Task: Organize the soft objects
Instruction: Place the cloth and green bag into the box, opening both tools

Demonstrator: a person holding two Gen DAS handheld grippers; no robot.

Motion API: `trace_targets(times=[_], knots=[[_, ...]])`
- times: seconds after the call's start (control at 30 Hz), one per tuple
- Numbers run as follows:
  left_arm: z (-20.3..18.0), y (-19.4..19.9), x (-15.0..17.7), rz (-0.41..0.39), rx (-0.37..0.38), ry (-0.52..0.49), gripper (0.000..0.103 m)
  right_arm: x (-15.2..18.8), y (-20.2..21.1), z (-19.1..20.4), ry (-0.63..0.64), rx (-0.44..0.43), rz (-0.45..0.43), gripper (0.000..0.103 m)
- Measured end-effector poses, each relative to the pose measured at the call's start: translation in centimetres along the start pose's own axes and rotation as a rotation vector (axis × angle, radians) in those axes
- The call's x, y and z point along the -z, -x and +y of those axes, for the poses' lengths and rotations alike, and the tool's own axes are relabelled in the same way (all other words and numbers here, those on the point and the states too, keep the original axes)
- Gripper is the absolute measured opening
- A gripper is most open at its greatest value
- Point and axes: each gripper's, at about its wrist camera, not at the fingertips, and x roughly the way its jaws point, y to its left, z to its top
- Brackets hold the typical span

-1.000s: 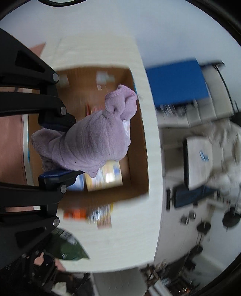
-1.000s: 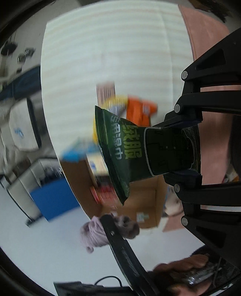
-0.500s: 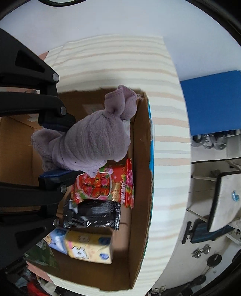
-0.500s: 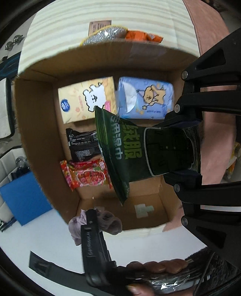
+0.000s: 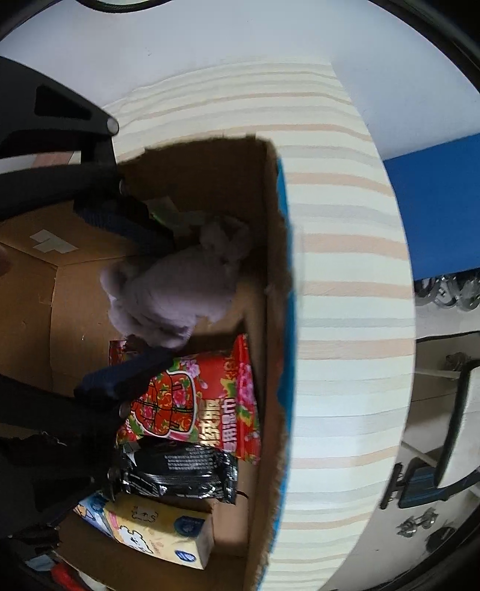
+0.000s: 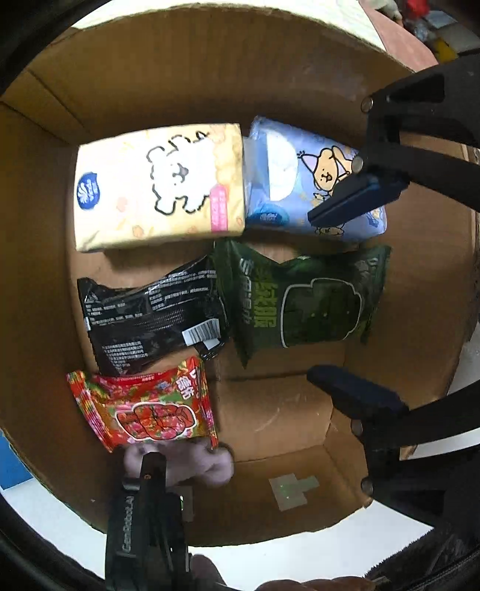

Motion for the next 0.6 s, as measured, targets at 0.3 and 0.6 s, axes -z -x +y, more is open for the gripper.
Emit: trace_targets(times=[0.3,0.6], knots=[[-0.1,4.3,2.3,-0.101,0.090,0.048,0.087,1.7,2.1,-0.3,0.012,-0.002,-0.041,0.100],[-0.7,5.5,9.4,-0.182,0.126,0.033,0.099,4.6,5.4,-1.2,0.036,0.050,-0.143,0.103]])
